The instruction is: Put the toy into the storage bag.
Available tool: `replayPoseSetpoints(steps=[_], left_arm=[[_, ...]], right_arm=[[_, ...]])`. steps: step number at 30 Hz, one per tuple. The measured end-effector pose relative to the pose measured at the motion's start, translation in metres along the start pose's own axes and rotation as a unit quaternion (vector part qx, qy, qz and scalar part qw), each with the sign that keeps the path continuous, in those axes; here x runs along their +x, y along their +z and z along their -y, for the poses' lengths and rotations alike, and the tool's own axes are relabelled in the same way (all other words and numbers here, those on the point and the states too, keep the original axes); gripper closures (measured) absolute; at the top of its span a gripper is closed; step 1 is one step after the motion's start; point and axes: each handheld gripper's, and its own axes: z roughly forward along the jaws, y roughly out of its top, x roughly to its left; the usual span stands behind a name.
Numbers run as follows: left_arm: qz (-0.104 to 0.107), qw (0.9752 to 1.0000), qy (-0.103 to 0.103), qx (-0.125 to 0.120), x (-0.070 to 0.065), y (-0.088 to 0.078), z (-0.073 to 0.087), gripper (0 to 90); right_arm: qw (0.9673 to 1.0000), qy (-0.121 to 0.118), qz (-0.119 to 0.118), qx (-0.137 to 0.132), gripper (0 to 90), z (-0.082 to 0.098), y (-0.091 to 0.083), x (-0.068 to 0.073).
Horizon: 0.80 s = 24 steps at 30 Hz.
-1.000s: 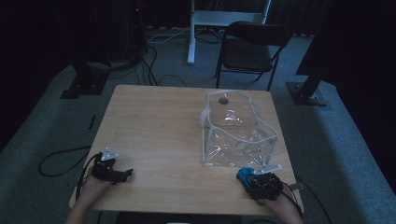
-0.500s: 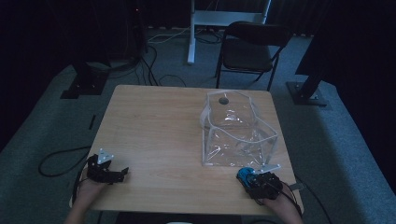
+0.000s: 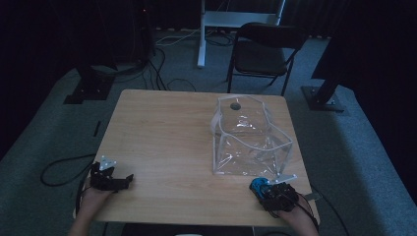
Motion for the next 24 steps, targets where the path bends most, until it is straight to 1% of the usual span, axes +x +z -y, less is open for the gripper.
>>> replayPoseSetpoints(steps=[1,2,3,5,6,7,8,9,10,11,12,13,14,15,16,18,19,20,21,22,23,24], left_arm=[[0.0,1.0,-0.001,0.0,0.0,0.0,0.0,1.4],[0.0,1.0,-0.001,0.0,0.0,0.0,0.0,1.4],[0.001,1.0,0.0,0.0,0.0,0.001,-0.001,1.4],[0.001,1.0,0.0,0.0,-0.001,0.001,-0.001,1.4],[0.001,1.0,0.001,0.0,-0.001,0.001,-0.001,1.3],[0.001,1.0,0.001,0.0,-0.001,0.001,-0.001,1.4],[0.001,1.0,0.001,0.0,-0.001,0.001,-0.001,1.4],[0.001,1.0,0.001,0.0,-0.001,0.001,-0.001,1.4],[0.001,1.0,0.001,0.0,-0.001,0.001,-0.001,1.4],[0.001,1.0,0.001,0.0,-0.001,0.001,-0.001,1.4],[0.001,1.0,0.001,0.0,-0.001,0.001,-0.001,1.4],[0.001,1.0,0.001,0.0,-0.001,0.001,-0.001,1.4],[0.001,1.0,0.001,0.0,-0.001,0.001,-0.001,1.4],[0.001,1.0,0.001,0.0,-0.001,0.001,-0.001,1.4],[0.001,1.0,0.001,0.0,-0.001,0.001,-0.002,1.4],[0.0,1.0,0.0,0.0,-0.001,0.001,-0.002,1.4],[0.0,1.0,0.0,0.0,-0.001,0.001,-0.001,1.4],[0.0,1.0,0.0,0.0,-0.001,0.001,-0.002,1.4],[-0.001,1.0,-0.001,0.0,-0.001,0.001,-0.001,1.4],[0.0,1.0,0.0,-0.001,-0.001,0.001,-0.001,1.4],[-0.001,1.0,-0.001,0.0,-0.001,0.001,-0.001,1.4],[-0.001,1.0,-0.001,0.0,-0.001,0.001,-0.001,1.4]], right_arm=[[1.0,0.002,-0.004,-0.001,25.7,0.0,0.0,-0.001],[1.0,0.004,0.0,-0.004,25.7,-0.001,-0.001,0.0],[1.0,0.002,-0.002,-0.006,25.7,-0.002,-0.003,-0.001],[0.9999,0.006,-0.006,-0.014,25.9,-0.003,-0.007,0.0],[0.9998,0.006,-0.014,-0.016,26.5,-0.005,-0.009,-0.001],[0.9996,0.009,-0.014,-0.024,26.6,-0.006,-0.012,-0.001],[0.9996,0.009,-0.014,-0.024,26.6,-0.006,-0.012,-0.001],[0.9993,0.004,-0.021,-0.031,26.6,-0.008,-0.018,-0.003],[0.9991,0.005,-0.017,-0.038,26.6,-0.009,-0.02,-0.003],[0.9988,0.008,-0.022,-0.043,26.6,-0.01,-0.023,-0.004],[0.9986,0.006,-0.027,-0.045,26.7,-0.011,-0.025,-0.005],[0.9986,0.006,-0.027,-0.045,26.7,-0.011,-0.025,-0.005],[0.9985,0.006,-0.02,-0.051,26.7,-0.013,-0.028,-0.004],[0.9978,0.01,-0.031,-0.058,26.7,-0.014,-0.032,-0.006],[0.9976,0.013,-0.027,-0.062,26.7,-0.015,-0.032,-0.006],[0.9973,0.013,-0.03,-0.065,26.7,-0.016,-0.036,-0.007],[0.9969,0.015,-0.028,-0.072,26.7,-0.016,-0.038,-0.007],[0.997,0.012,-0.027,-0.071,26.7,-0.016,-0.04,-0.006],[0.9966,0.016,-0.023,-0.078,26.7,-0.016,-0.041,-0.005],[0.9965,0.014,-0.028,-0.078,26.7,-0.016,-0.043,-0.005],[0.9964,0.012,-0.024,-0.08,26.8,-0.016,-0.044,-0.004],[0.996,0.015,-0.022,-0.085,26.7,-0.016,-0.046,-0.004]])
